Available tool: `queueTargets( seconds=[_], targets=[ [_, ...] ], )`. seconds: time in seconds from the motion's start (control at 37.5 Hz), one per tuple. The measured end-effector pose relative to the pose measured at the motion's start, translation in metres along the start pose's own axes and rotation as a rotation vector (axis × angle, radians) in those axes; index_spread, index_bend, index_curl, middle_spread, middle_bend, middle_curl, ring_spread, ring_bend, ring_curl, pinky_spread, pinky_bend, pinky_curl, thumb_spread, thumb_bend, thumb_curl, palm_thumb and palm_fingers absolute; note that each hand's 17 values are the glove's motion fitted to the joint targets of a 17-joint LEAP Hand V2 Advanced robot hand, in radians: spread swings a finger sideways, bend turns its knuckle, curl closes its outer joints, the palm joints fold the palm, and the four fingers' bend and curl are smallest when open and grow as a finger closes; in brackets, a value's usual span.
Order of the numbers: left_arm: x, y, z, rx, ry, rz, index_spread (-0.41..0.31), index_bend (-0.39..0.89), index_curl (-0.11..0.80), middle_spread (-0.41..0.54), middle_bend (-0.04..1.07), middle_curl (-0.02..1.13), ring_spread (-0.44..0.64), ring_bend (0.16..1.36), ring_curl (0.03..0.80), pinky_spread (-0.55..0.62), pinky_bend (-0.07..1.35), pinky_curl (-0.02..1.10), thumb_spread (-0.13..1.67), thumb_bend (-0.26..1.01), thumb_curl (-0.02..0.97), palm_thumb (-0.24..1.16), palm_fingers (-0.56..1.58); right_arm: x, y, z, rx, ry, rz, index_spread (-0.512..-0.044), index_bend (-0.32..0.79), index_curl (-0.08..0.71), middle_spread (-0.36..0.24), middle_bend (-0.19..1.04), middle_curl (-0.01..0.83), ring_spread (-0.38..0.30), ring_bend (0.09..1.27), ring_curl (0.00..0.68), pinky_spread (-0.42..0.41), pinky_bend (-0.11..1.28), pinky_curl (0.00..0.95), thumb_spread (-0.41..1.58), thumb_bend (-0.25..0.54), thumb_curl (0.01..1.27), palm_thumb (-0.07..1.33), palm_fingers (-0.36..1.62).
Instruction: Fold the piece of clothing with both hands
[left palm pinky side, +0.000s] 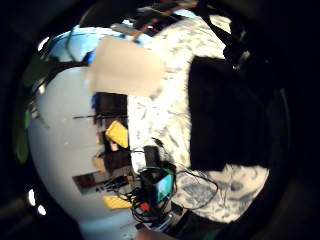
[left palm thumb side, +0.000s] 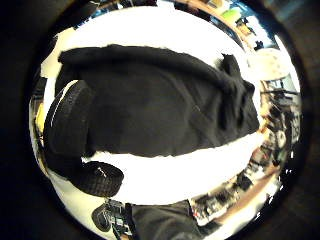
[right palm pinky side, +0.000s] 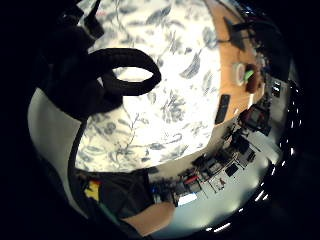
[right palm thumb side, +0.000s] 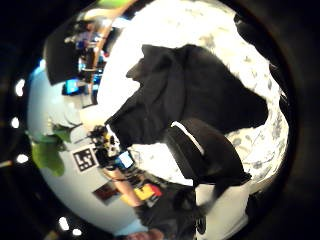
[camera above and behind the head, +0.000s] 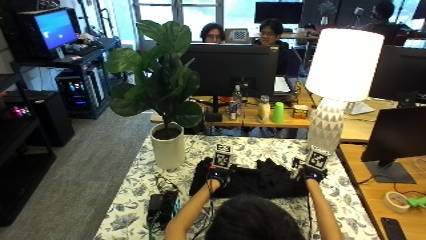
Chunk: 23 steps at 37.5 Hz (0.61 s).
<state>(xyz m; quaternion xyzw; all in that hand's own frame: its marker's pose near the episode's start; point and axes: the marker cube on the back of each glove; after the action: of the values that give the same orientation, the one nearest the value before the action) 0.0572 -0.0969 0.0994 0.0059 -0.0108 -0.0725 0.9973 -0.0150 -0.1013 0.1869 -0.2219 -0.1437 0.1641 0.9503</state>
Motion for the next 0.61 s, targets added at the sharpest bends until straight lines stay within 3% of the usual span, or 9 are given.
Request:
queueTargets(
  seconds=[0.13,0.24,0.29,0.43,0.53,0.61],
  targets=[
    [0.014,0.022,0.022,-0.208,0.093,0.108,-0.079,0.18,0.379,0.064,0.07,0.42,-0.04,0.66,0.42,-0.11,0.63,0.55,1.42,0.68,0.141,0.11,0.29,0.006,0.006,0.023,-0.064,0.031,0.029,-0.231,0.06,0.254,-0.038,0.13,0.408,0.023,0.47,0.414,0.048,0.76,0.414,1.14,-0.058,0.35,0.53,0.63],
    [0.012,0.026,0.048,-0.32,0.046,0.071,-0.073,0.2,0.395,0.154,0.08,0.38,0.08,0.63,0.413,0.02,0.6,0.54,1.38,0.62,0.129,0.07,0.13,0.006,0.003,0.041,-0.048,0.07,0.025,-0.252,0.05,0.23,0.004,0.11,0.376,0.086,0.48,0.409,0.12,0.85,0.427,1.15,-0.034,0.34,0.52,0.5],
    [0.01,0.026,0.063,-0.371,0.039,0.041,-0.065,0.13,0.376,0.221,0.08,0.36,0.18,0.62,0.405,0.14,0.64,0.54,1.33,0.52,0.095,-0.05,-0.01,0.004,0.002,0.05,-0.036,0.085,0.034,-0.276,0.01,0.204,0.035,0.08,0.351,0.122,0.48,0.406,0.158,0.92,0.444,1.14,-0.028,0.33,0.52,0.36],
    [0.007,0.02,0.088,-0.427,0.097,-0.02,-0.046,0.07,0.326,0.325,0.11,0.31,0.32,0.63,0.373,0.29,0.71,0.5,1.22,0.35,0.064,-0.11,-0.1,0.001,0.008,0.066,-0.101,0.117,0.145,-0.307,0.01,0.161,0.085,0.12,0.317,0.164,0.54,0.405,0.2,1.02,0.447,1.13,-0.023,0.32,0.52,0.28],
    [0.004,0.009,0.095,-0.411,0.163,-0.082,-0.025,0.07,0.293,0.37,0.14,0.29,0.39,0.64,0.355,0.36,0.72,0.48,1.19,0.26,0.054,-0.09,-0.11,0.0,0.003,0.074,-0.131,0.104,0.202,-0.324,0.01,0.125,0.078,0.18,0.315,0.133,0.67,0.412,0.162,1.0,0.421,1.13,0.013,0.34,0.61,0.39],
    [0.001,0.007,0.095,-0.406,0.149,-0.106,-0.024,0.1,0.281,0.356,0.16,0.28,0.42,0.64,0.346,0.4,0.71,0.46,1.18,0.21,0.058,-0.06,-0.09,-0.004,0.001,0.077,-0.126,0.108,0.203,-0.328,0.03,0.111,0.056,0.28,0.348,0.081,0.69,0.405,0.105,0.94,0.397,1.12,0.029,0.36,0.67,0.5]
  ],
)
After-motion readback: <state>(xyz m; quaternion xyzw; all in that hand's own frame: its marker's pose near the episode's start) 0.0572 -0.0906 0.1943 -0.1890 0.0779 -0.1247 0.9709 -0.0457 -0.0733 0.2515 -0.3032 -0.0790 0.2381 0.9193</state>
